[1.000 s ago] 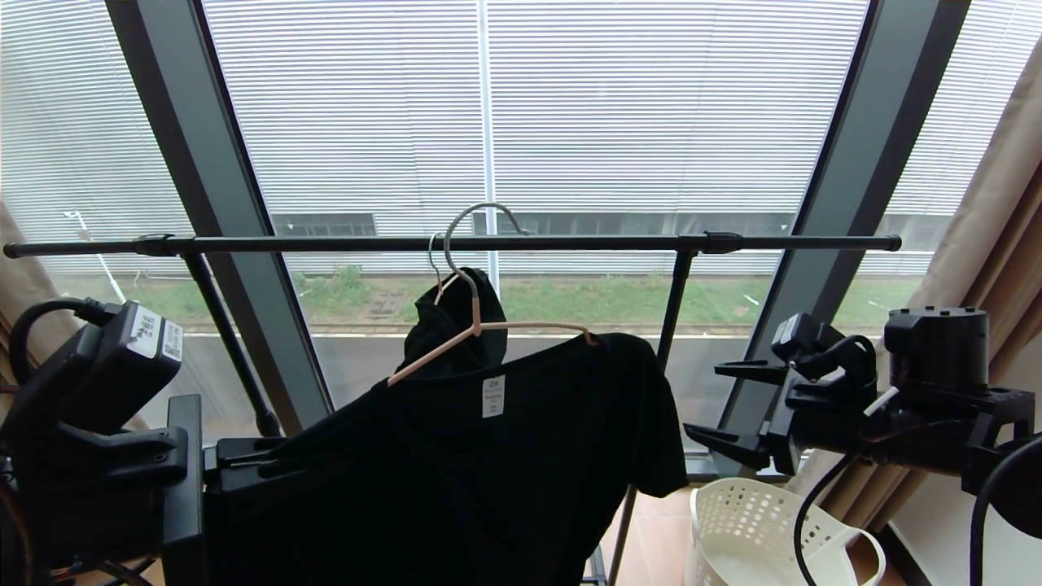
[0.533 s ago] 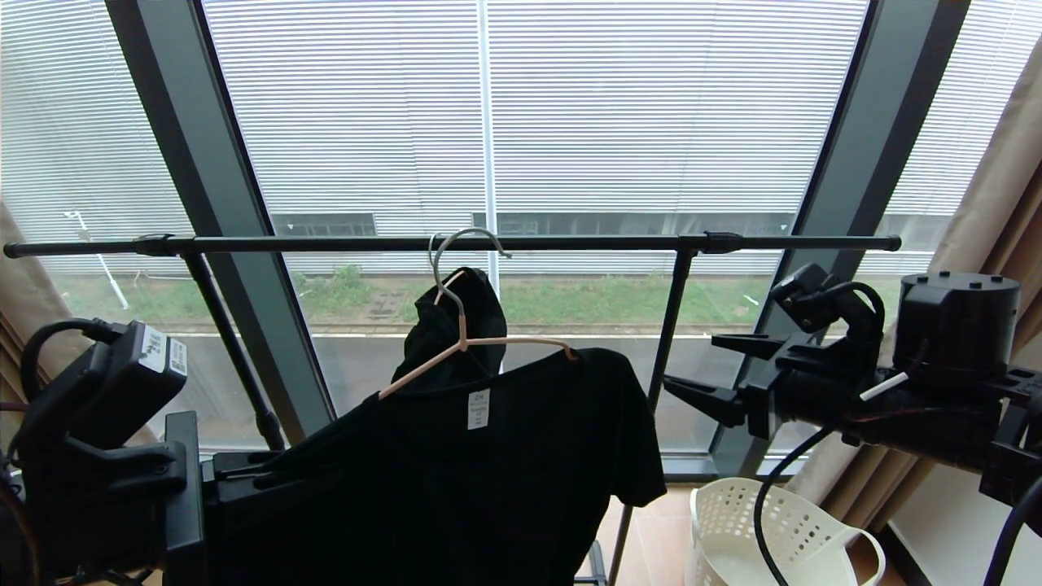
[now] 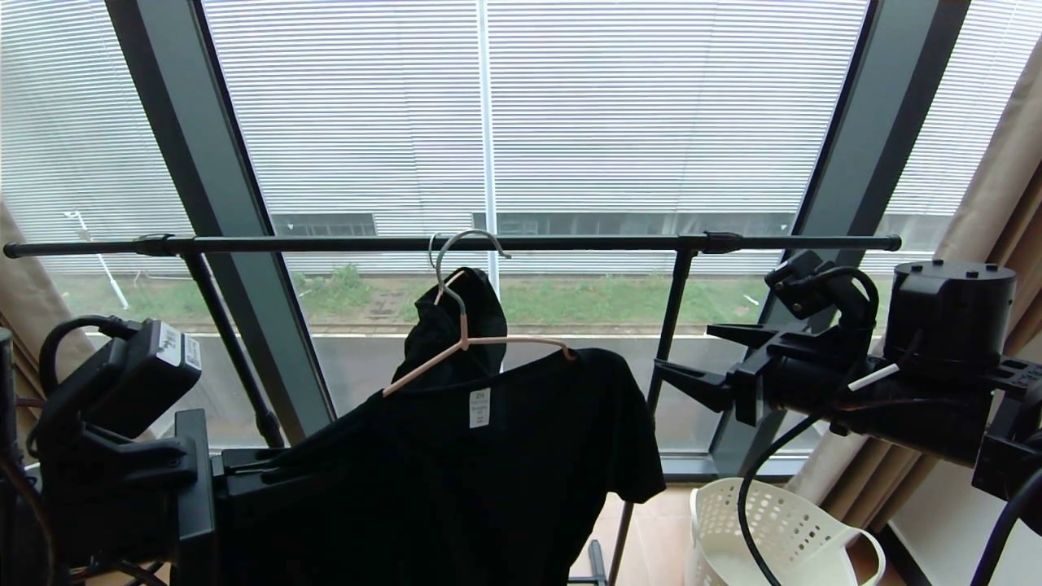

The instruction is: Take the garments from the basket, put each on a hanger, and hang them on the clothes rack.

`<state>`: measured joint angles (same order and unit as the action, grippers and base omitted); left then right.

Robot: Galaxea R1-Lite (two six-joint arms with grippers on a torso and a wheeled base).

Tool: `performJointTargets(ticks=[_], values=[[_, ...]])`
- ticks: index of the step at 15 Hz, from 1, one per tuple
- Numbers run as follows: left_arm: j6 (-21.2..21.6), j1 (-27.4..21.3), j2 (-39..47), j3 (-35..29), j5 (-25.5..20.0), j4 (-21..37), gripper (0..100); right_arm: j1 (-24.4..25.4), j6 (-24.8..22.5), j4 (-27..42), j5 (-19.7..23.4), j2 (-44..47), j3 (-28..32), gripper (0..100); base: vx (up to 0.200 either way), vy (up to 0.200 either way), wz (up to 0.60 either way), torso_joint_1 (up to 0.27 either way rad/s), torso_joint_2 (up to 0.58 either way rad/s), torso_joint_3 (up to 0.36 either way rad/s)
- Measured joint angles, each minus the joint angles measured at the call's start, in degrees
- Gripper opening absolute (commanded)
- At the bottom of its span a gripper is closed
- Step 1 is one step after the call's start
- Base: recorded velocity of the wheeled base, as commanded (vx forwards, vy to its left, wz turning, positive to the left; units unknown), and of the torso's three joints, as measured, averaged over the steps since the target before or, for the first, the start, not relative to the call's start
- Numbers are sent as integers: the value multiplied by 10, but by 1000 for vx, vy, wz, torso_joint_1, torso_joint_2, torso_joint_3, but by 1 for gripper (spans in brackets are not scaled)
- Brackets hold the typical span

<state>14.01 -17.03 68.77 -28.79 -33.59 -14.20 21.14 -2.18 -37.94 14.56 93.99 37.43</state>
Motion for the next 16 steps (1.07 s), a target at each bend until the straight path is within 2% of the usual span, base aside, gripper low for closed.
performJointTargets(ticks=[3, 5, 10, 12, 16], values=[[-7, 0, 25, -19, 13, 0, 0, 0, 0, -1, -1, 9, 1, 100, 0, 0, 0, 0, 0, 0], [-30, -1, 49, -41, 38, 0, 0, 0, -1, -1, -2, 13, 1, 100, 0, 0, 0, 0, 0, 0], [-65, -15, 112, -92, 56, 0, 0, 0, -2, -1, -6, 18, 2, 100, 0, 0, 0, 0, 0, 0], [-83, -33, 135, -106, 84, 0, 0, 0, -4, -1, -16, 17, 1, 100, 0, 0, 0, 0, 0, 0], [-177, -91, 203, -193, 218, -1, 0, 0, -5, -1, -19, 9, -2, 100, 0, 0, 0, 0, 0, 0]])
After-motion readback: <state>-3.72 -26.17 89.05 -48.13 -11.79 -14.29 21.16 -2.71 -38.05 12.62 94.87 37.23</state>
